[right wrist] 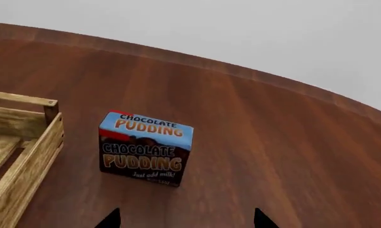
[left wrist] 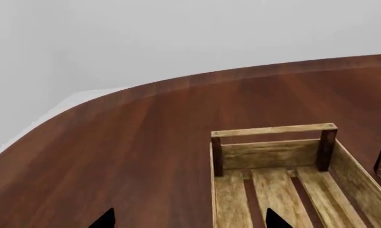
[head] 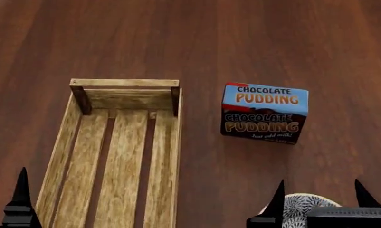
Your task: Stack the left bowl on the right bowl and place them in the tray.
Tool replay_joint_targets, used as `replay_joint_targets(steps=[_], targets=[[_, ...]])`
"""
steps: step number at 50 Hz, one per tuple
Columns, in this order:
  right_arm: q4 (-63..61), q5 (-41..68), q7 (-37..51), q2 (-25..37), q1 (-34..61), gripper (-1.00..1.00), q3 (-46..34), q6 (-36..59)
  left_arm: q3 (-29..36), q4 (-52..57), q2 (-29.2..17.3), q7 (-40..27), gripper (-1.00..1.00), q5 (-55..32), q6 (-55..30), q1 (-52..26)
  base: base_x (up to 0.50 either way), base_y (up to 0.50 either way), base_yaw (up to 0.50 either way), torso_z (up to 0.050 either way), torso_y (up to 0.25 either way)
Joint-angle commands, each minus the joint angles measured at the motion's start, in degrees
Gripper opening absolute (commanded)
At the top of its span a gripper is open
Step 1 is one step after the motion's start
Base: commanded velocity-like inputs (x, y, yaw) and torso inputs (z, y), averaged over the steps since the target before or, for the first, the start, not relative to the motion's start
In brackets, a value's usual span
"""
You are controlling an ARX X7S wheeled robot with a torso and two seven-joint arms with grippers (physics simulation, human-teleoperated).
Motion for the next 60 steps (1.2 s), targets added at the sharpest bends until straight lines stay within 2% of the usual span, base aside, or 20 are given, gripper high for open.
replay_joint_targets(steps=[1, 4, 8, 25, 33, 44, 60], targets=[[-2.4, 18.9, 13.2, 7.1, 0.6, 1.00, 0.2, 3.2, -0.6, 1.9, -0.6, -0.3, 1.00, -0.7, -1.1, -0.5, 0.00, 0.00, 0.00, 0.000, 0.000], [-2.4, 31.7, 22.3, 11.1, 1.1, 1.00, 0.5, 3.0, -0.3, 2.3, -0.8, -0.6, 1.00, -0.6, -1.5, -0.5, 0.00, 0.00, 0.00, 0.000, 0.000], [-2.3, 40.5, 28.5, 13.3, 1.9, 1.00, 0.8, 3.6, -0.1, 2.5, -0.9, -0.8, 1.00, -0.6, -2.0, -0.9, 0.00, 0.00, 0.00, 0.000, 0.000], [-0.6, 58.1, 39.0, 13.9, 4.7, 1.00, -0.3, 10.1, 0.1, 2.7, -1.3, -1.3, 1.00, -0.5, -1.3, -0.1, 0.00, 0.00, 0.00, 0.000, 0.000], [0.7, 58.1, 38.1, 14.4, 3.3, 1.00, -1.8, 9.4, 0.0, 3.2, -1.3, -1.6, 1.00, -0.9, -1.6, 0.0, 0.00, 0.00, 0.00, 0.000, 0.000], [3.8, 51.2, 33.3, 15.3, 0.6, 1.00, -7.5, 6.3, 0.1, 3.3, -1.6, -1.9, 1.00, -1.0, -1.5, 0.0, 0.00, 0.00, 0.00, 0.000, 0.000], [9.0, 44.2, 28.3, 16.0, -1.5, 1.00, -11.7, 0.5, 0.1, 3.5, -1.9, -2.2, 1.00, -1.4, -1.4, 0.0, 0.00, 0.00, 0.00, 0.000, 0.000]])
